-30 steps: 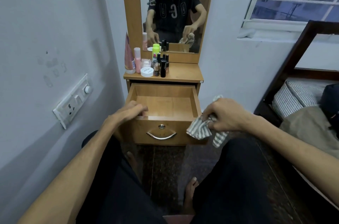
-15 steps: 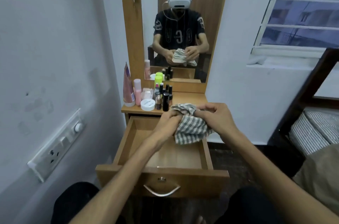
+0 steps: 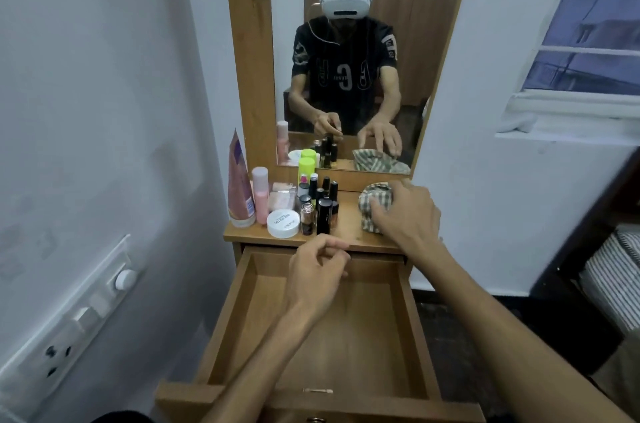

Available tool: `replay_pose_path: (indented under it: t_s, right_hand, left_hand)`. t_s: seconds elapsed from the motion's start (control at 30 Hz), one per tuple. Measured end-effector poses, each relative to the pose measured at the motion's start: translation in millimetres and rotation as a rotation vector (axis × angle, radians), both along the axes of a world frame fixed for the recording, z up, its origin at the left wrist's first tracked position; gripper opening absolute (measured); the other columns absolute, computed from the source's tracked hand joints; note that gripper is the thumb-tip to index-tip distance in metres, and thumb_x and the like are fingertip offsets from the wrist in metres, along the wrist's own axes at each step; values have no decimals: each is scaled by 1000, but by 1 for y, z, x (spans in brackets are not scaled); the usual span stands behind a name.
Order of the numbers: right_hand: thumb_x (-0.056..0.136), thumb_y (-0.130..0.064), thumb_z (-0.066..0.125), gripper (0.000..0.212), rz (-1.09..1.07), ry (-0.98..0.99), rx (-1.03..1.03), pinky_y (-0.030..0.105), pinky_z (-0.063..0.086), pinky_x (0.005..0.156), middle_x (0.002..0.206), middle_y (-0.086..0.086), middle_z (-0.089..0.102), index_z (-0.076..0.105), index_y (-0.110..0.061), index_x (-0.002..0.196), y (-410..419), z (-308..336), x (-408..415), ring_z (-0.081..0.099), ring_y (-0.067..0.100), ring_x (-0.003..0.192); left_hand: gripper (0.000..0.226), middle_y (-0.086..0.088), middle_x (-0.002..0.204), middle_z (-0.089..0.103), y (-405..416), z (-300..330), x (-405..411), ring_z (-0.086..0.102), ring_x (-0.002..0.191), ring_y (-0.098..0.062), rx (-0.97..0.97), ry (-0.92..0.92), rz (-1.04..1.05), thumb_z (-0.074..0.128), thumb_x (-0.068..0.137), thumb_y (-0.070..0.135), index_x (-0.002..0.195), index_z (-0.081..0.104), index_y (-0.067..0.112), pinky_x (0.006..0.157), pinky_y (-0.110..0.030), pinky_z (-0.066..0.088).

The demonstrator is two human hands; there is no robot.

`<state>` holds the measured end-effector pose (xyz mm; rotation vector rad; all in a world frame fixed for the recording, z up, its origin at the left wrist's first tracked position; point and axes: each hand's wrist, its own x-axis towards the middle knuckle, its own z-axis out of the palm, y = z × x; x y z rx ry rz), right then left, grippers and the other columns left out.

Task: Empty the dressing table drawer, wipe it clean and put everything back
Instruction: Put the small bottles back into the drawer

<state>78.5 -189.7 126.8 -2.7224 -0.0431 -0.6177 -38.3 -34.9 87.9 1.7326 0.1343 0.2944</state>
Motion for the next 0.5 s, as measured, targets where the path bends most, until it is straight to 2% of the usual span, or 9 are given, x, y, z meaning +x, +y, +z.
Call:
replay_pose_path:
  t_s: [0.07, 0.17, 0.27, 0.33, 0.4, 0.43, 0.5]
  right_hand:
    - [94, -44, 55, 45, 100, 73, -12, 44, 52, 93, 127, 8, 68, 66, -18, 129, 5, -11, 2, 61, 31, 116]
    - [98, -37, 50, 41, 176, 186, -108, 44, 48, 104, 138, 6, 63, 65, -17, 130, 8, -21, 4, 57, 28, 126]
    - [90, -36, 60, 47, 180, 45, -19, 44, 48, 106, 135, 6, 67, 68, -15, 131, 11, -16, -2, 59, 26, 124]
    - [84, -35, 66, 46, 196, -126, 142, 42, 54, 99, 123, 0, 74, 73, -18, 127, 16, -10, -15, 66, 19, 111]
    - [85, -33, 70, 35, 249, -215, 317, 36, 61, 83, 100, -8, 78, 77, -22, 118, 27, -6, -30, 70, 7, 87]
    - [86, -33, 72, 31, 285, -229, 360, 33, 62, 76, 90, -12, 77, 78, -23, 114, 35, -3, -36, 68, 4, 77]
    - [85, -41, 71, 32, 344, -232, 362, 31, 61, 68, 80, -15, 72, 78, -25, 112, 49, -1, -42, 65, 3, 68]
  left_hand:
    - [22, 5, 79, 76, 8, -6, -2, 73, 69, -15, 27, -16, 31, 68, 90, 10, 84, 75, 30, 59, -29, 54]
    - [20, 6, 81, 75, 22, -9, -6, 72, 76, -15, 66, -12, 54, 69, 92, 11, 87, 75, 30, 65, -32, 59]
    - [18, 7, 81, 75, 40, -12, -11, 72, 78, -17, 84, -25, 97, 69, 93, 12, 89, 75, 29, 67, -32, 60]
    - [18, 8, 81, 74, 51, -13, -13, 71, 78, -16, 112, -29, 139, 69, 93, 12, 90, 75, 28, 68, -30, 60]
    - [19, 12, 80, 73, 60, -14, -12, 67, 75, -8, 169, -55, 210, 69, 91, 11, 90, 75, 29, 69, -29, 59]
    - [18, 13, 79, 71, 63, -13, -11, 65, 75, -5, 207, -76, 249, 69, 91, 11, 90, 75, 29, 67, -28, 57]
    - [13, 13, 76, 68, 64, -6, -5, 63, 72, -4, 306, -128, 303, 70, 89, 15, 93, 74, 27, 66, -26, 51]
